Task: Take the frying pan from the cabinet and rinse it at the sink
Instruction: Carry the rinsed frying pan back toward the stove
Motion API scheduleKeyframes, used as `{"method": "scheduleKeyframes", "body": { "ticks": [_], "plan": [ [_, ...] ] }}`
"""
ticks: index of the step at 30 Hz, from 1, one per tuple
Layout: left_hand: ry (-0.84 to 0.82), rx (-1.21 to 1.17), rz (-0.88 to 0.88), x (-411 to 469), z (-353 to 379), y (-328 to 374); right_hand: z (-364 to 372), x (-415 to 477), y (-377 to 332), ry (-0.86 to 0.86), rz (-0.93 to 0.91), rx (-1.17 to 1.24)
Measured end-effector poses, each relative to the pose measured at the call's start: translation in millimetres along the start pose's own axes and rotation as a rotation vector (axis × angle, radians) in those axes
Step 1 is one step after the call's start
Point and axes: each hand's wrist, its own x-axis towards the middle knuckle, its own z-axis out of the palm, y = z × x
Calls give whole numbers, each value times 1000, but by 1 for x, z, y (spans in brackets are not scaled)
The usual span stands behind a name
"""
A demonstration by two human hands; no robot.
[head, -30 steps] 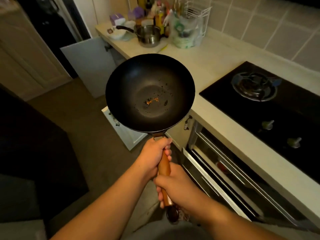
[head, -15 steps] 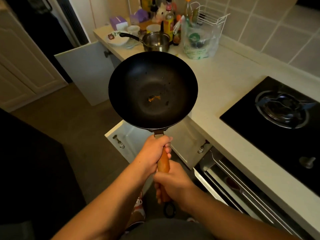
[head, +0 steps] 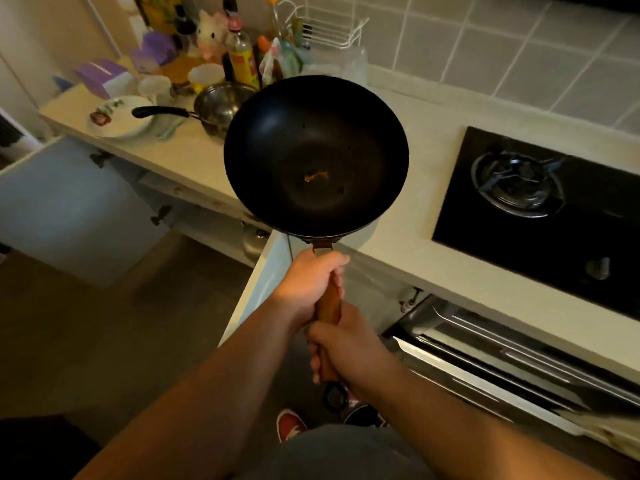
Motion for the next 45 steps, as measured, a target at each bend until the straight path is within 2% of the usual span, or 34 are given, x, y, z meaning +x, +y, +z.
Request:
{"method": "scheduleKeyframes", "body": {
  "ticks": [9, 14, 28, 45],
  "plan": [
    [-243, 91, -73, 86, 13, 25, -29, 59, -29, 123, 8, 180],
    [-321, 159, -125, 137, 27, 33, -54, 93, -45, 212, 55, 255],
    [-400, 194, -208, 244, 55, 46, -106, 164, -78, 320, 107, 341],
    [-423, 133, -307, 273, 62, 65, -121, 191, -91, 326, 128, 455]
  ]
}}
